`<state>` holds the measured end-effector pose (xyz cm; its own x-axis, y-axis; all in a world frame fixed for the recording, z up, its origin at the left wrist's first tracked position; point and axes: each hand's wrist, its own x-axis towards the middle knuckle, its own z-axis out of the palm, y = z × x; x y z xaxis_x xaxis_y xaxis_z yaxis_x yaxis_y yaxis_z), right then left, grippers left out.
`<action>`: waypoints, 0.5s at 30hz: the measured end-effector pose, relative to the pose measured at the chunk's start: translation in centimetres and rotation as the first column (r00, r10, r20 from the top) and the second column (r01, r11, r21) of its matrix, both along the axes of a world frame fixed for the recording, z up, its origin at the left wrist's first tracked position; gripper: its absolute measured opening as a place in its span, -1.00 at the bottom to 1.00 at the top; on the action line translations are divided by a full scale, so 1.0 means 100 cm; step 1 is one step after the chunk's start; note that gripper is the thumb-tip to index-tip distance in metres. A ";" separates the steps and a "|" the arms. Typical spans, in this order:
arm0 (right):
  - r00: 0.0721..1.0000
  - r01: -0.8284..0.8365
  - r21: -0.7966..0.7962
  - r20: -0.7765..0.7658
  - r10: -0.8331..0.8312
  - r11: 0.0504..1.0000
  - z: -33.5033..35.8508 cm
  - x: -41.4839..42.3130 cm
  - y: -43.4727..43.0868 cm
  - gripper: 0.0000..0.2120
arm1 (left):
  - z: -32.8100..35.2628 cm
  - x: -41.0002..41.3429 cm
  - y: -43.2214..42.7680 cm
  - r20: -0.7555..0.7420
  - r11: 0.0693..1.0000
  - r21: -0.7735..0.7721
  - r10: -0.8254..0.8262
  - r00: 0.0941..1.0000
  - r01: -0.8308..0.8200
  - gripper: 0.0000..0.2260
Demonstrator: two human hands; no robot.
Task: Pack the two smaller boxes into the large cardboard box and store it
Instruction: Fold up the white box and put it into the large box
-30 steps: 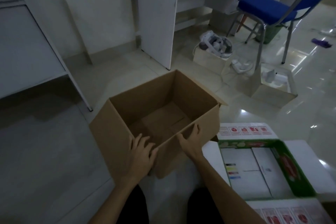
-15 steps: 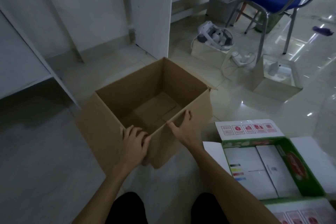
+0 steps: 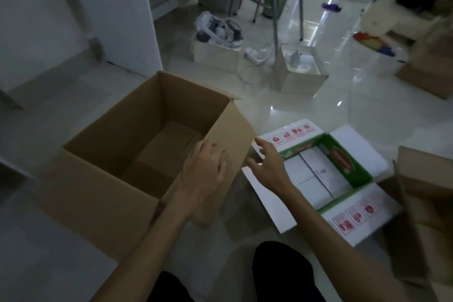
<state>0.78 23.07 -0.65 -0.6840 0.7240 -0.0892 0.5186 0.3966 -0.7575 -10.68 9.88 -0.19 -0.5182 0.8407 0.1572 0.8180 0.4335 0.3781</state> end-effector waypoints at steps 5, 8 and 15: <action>0.996 0.080 0.069 0.023 -0.082 0.994 0.000 0.049 0.012 -0.49 | -0.015 0.023 0.038 -0.030 0.985 -0.038 -0.172 0.985 0.171 -0.66; 0.986 0.145 0.075 0.073 -0.150 0.987 -0.010 0.082 0.023 -0.51 | -0.031 0.044 0.061 0.068 0.972 -0.048 -0.225 0.972 0.228 -0.69; 0.913 0.336 -0.060 0.265 -0.310 0.940 -0.076 0.163 0.068 -0.47 | -0.087 0.088 0.128 0.154 0.905 -0.225 -0.333 0.930 0.362 -0.68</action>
